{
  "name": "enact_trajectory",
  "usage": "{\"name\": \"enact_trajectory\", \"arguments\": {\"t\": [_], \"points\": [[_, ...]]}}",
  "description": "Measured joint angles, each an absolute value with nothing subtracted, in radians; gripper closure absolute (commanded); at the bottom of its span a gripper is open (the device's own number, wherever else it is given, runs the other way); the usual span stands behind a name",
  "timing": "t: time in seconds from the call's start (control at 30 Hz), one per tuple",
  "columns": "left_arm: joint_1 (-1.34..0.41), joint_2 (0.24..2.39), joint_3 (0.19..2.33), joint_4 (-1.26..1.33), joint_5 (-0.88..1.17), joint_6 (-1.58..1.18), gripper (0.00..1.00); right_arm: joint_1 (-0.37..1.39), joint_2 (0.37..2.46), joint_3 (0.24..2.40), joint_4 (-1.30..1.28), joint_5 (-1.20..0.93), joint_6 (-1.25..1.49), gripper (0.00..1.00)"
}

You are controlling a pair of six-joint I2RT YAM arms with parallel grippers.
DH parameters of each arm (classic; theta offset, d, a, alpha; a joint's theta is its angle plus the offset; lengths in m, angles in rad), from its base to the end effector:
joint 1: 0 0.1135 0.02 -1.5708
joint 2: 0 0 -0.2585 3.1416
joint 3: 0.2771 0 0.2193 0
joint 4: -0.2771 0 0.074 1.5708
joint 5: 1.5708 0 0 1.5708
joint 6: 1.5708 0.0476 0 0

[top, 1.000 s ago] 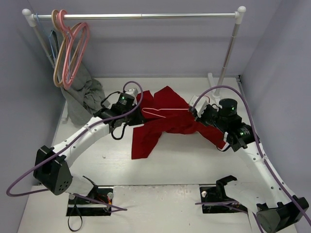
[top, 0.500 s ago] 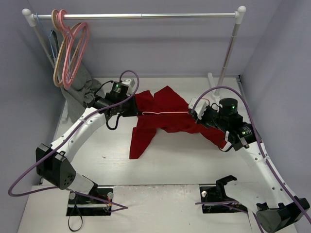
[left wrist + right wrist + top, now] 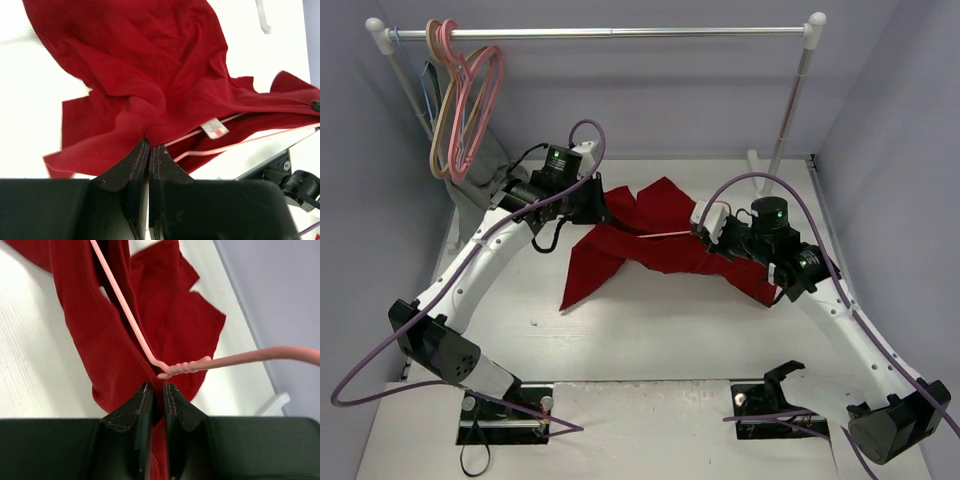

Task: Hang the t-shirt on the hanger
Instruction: Place tshirt on hanger

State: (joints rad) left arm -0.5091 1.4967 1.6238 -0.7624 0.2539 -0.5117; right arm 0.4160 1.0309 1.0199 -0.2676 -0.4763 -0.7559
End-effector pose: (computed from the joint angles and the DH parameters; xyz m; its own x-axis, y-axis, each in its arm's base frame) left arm 0.2554 -0.1562 0.3863 -0.7692 -0.1134 -0.6288 0.3116 0.7926 -0.5241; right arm 0.1837 0.1050 0.3609 0.3399 -0.5163 -0.7861 -0.7273 0.3857 -0.5677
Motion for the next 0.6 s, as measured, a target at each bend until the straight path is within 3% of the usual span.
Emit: {"name": "enact_trajectory", "arguments": {"t": [0.3,0.6], "points": [[-0.576,1.582,1.800,-0.886,0.192,-0.500,1.00,0.511,1.070,1.065,-0.162,-0.471,-0.728,1.00],[-0.633,1.581,1.848,-0.924,0.104,-0.525,1.00,0.521,1.069,1.060,-0.090,-0.439,-0.696,1.00]]}}
